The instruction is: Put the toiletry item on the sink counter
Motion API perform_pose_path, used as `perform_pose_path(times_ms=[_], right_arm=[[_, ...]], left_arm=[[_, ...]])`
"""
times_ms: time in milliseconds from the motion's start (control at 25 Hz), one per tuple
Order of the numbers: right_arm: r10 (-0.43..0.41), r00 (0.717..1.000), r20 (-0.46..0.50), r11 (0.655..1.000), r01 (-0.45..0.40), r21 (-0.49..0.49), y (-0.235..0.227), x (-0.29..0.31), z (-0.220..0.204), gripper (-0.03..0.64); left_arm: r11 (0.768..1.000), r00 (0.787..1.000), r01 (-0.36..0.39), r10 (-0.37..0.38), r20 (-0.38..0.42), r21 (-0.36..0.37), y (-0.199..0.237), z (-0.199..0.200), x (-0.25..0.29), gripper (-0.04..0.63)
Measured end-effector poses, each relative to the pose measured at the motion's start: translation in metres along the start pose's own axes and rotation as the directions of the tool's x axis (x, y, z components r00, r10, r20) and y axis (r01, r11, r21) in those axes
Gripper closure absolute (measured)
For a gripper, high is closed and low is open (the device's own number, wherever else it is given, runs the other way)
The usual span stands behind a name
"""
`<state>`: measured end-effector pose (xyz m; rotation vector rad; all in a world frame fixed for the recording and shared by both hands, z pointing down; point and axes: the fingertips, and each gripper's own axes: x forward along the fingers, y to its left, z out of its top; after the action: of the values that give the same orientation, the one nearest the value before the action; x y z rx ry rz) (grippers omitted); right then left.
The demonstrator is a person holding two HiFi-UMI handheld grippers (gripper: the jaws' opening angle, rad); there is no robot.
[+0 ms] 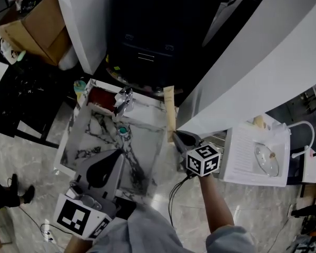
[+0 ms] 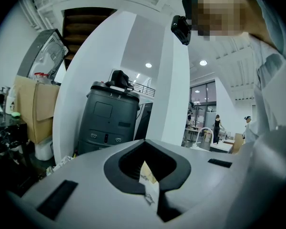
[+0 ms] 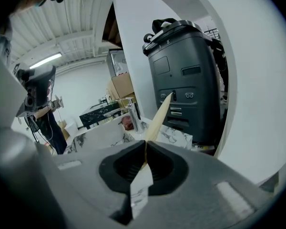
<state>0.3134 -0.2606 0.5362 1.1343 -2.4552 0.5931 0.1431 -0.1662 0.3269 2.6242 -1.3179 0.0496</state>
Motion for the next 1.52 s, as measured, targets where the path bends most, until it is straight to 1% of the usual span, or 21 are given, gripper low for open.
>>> perform_pose_path(times_ms=[360, 640, 800, 920, 1120, 1240, 1520], right_arm=[[0.068, 0.989, -0.13, 0.997, -0.073, -0.04, -0.015, 0.028, -0.021, 0.609], [0.067, 0.967, -0.245, 0.993, -0.089, -0.078, -0.03, 0.042, -0.037, 0.609], [0.066, 0.965, -0.255, 0.994, -0.087, -0.07, -0.035, 0.046, -0.037, 0.609], [0.04, 0.967, -0.252, 0.996, -0.059, -0.068, -0.04, 0.05, -0.035, 0.609], [-0.046, 0.967, -0.252, 0.996, 0.026, -0.081, -0.052, 0.056, -0.035, 0.606], [-0.08, 0.965, -0.25, 0.994, 0.057, -0.097, -0.054, 0.058, -0.036, 0.605], [-0.162, 0.959, -0.234, 0.985, 0.141, -0.104, -0.061, 0.057, -0.038, 0.562]], left_arm=[[1.0, 1.0, -0.023, 0.023, -0.007, -0.01, 0.01, -0.006, 0.003, 0.592], [0.999, 0.999, -0.03, 0.03, -0.012, -0.014, 0.018, -0.007, 0.002, 0.592], [0.999, 0.999, -0.029, 0.029, -0.014, -0.016, 0.021, -0.008, 0.002, 0.592], [0.999, 1.0, -0.028, 0.028, -0.013, -0.016, 0.023, -0.009, 0.001, 0.592], [0.999, 1.0, -0.027, 0.027, -0.008, -0.018, 0.027, -0.008, -0.002, 0.592], [1.0, 1.0, -0.022, 0.022, -0.008, -0.02, 0.028, -0.008, -0.003, 0.592], [1.0, 1.0, -0.012, 0.012, -0.009, -0.023, 0.032, -0.009, -0.006, 0.592]])
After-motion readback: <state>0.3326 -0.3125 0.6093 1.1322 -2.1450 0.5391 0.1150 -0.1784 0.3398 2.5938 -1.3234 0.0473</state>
